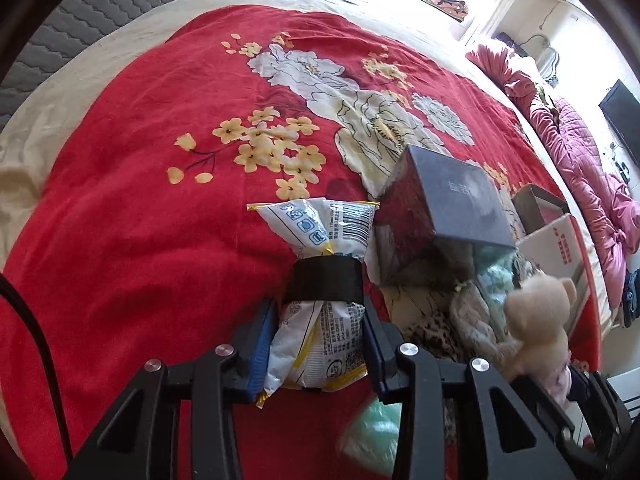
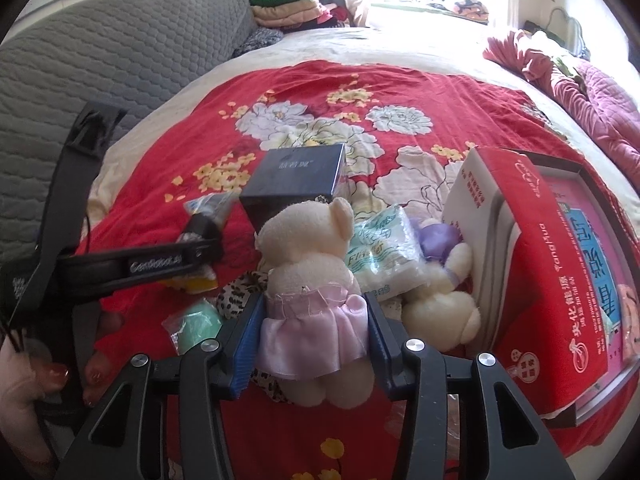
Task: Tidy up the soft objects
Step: 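Carry the snack bag with the left tool while the right tool carries the bear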
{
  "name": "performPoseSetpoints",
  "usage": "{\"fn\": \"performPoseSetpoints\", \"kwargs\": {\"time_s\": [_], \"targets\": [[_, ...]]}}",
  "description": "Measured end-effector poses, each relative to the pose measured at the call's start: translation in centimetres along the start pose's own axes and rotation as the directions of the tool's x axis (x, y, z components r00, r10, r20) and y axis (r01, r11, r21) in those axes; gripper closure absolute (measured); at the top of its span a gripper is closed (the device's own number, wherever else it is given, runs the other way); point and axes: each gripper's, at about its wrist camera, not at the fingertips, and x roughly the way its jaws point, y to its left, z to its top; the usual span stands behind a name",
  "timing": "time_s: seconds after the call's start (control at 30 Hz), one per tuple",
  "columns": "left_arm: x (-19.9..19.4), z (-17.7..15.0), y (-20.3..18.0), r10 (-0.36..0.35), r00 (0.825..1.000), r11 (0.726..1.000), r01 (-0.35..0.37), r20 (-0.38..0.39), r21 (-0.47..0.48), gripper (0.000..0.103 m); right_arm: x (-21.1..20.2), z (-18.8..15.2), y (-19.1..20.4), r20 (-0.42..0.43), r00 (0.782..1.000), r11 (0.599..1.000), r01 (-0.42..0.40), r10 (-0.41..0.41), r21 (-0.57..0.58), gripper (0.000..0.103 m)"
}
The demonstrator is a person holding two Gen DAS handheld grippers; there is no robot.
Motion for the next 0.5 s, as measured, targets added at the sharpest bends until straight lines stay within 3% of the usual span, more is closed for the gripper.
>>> {"fn": "performPoseSetpoints", "kwargs": {"time_s": [0.17,0.5], "targets": [[-1.9,-0.9,-1.4,0.052,0.998,0.997,-0.054,0.038,0.062,0.063,-1.0,0.1,-0.3,0.019,1.000,1.000,0.002,-0.002,0.012,0.054],[-5.3,-2.6,-2.9,0.053,0.996,0.994,-0.060,0.075,0.091,0.063,-4.1,0.0,-0.8,0.072,0.997,0.999,-0.002,-0.001,0.035,0.054]]}}
